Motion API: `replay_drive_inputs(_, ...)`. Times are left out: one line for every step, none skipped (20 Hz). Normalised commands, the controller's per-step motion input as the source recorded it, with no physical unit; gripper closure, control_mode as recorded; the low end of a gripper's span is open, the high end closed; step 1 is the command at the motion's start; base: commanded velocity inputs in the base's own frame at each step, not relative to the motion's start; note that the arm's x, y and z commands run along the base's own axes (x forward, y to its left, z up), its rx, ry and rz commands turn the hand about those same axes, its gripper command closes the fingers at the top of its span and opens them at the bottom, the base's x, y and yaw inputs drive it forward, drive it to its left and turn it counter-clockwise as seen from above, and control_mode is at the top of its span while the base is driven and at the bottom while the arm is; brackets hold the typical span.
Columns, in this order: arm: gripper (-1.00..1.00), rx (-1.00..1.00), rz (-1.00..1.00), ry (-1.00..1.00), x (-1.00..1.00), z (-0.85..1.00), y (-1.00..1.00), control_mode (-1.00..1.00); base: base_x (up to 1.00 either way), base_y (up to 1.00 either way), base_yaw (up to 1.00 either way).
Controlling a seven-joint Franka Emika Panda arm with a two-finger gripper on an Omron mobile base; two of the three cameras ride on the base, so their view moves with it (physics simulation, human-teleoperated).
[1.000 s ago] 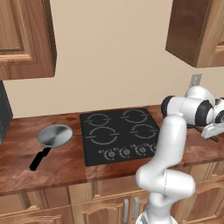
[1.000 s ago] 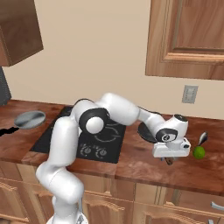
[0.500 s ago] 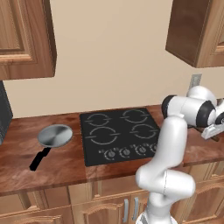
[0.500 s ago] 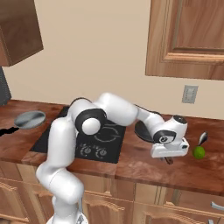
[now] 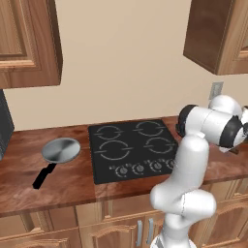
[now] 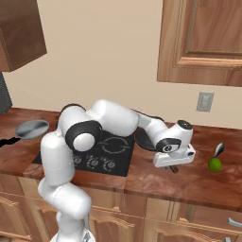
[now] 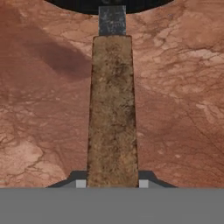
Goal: Place both pans onto different burners. Then place the lime and the fish on different pans.
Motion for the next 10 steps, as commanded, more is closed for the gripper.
replay_drive_inputs(1.0, 0.0, 0.01, -0.07, 0.0, 0.44, 0.22, -1.0, 0.0, 0.0, 0.0)
replay_drive_inputs(1.0, 0.0, 0.0, -0.09, 0.0, 0.61, 0.14, -1.0, 0.0, 0.0, 0.0)
replay_drive_inputs(1.0, 0.0, 0.0, -0.13, 0.0, 0.51, 0.21, -1.0, 0.0, 0.0, 0.0)
replay_drive_inputs(1.0, -0.01, 0.01, -0.12, 0.0, 0.41, 0.25, -1.0, 0.0, 0.0, 0.0)
replay_drive_inputs(1.0, -0.03, 0.02, -0.1, 0.0, 0.28, 0.31, -1.0, 0.0, 0.0, 0.0)
replay_drive_inputs(1.0, -0.03, 0.02, -0.08, 0.0, 0.23, 0.34, -1.0, 0.0, 0.0, 0.0)
replay_drive_inputs(1.0, -0.04, 0.04, -0.08, -0.03, 0.18, 0.41, -1.0, 0.0, 0.0, 0.0)
replay_drive_inputs(1.0, -0.04, 0.04, -0.11, -0.04, 0.14, 0.44, -1.0, 0.0, 0.0, 0.0)
replay_drive_inputs(1.0, 0.0, 0.03, -0.13, 0.0, 0.19, 0.3, -1.0, 0.0, 0.0, 0.0)
replay_drive_inputs(1.0, 0.0, 0.03, -0.13, 0.0, 0.12, 0.39, -1.0, 0.0, 0.0, 0.0)
